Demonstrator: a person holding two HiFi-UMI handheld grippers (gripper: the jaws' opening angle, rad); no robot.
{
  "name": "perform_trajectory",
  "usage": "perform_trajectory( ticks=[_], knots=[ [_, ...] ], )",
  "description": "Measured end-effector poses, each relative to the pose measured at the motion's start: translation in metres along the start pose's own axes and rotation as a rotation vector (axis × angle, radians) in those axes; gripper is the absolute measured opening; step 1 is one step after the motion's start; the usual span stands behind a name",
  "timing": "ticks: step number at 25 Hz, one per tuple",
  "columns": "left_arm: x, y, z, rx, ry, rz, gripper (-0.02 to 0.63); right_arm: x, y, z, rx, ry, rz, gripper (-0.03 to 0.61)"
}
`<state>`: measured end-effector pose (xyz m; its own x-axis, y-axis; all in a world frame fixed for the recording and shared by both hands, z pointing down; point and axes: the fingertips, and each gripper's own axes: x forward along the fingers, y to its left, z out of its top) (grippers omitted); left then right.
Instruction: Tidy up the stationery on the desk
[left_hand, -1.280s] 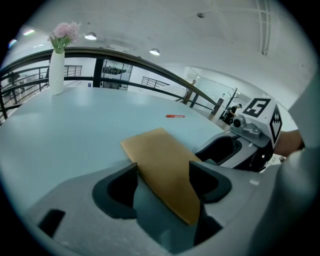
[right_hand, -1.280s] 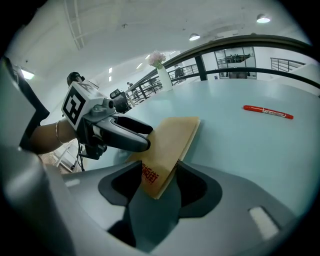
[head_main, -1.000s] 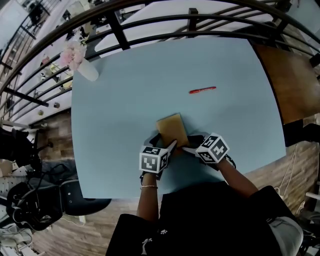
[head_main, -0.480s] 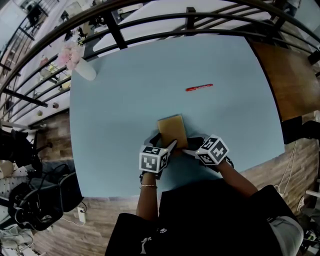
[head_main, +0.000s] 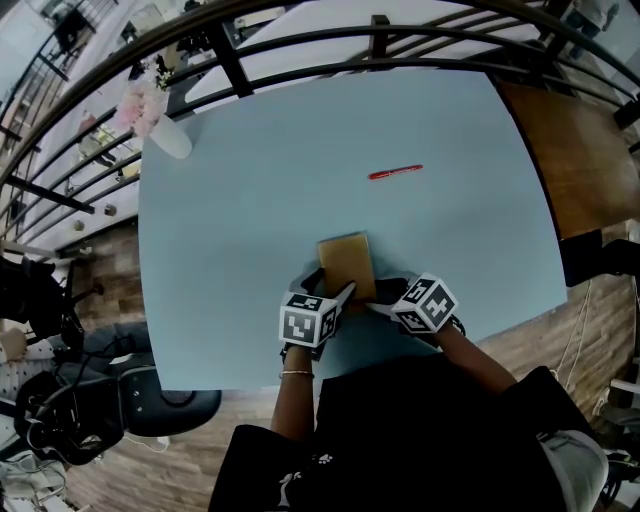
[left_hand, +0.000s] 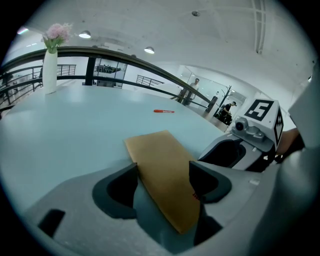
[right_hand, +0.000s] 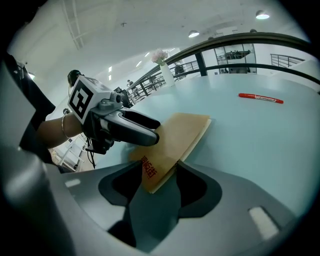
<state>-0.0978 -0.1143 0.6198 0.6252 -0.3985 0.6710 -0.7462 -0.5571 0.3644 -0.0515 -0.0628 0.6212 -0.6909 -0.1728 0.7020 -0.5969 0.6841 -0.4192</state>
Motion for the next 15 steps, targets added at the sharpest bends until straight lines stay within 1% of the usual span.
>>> perform_trajectory(
  ticks=[7, 11, 15],
  knots=[
    [-0.0001, -0.0071, -0.0055, 0.013, 0.007, -0.002, 0.322, -0.0026, 0.0054, -0.0088, 0.004, 0.000, 0.000, 0.229],
    [-0.0011, -0.0029, -0.0067, 0.023, 0.013, 0.005, 0.322, 0.0013, 0.0060, -0.0067, 0.006, -0.008, -0.007, 0.229],
    [-0.0010, -0.0018, -0.0054, 0.010, -0.002, 0.006, 0.322, 0.0007, 0.0065, -0.0049, 0.013, -0.013, -0.007, 0.229]
  ],
)
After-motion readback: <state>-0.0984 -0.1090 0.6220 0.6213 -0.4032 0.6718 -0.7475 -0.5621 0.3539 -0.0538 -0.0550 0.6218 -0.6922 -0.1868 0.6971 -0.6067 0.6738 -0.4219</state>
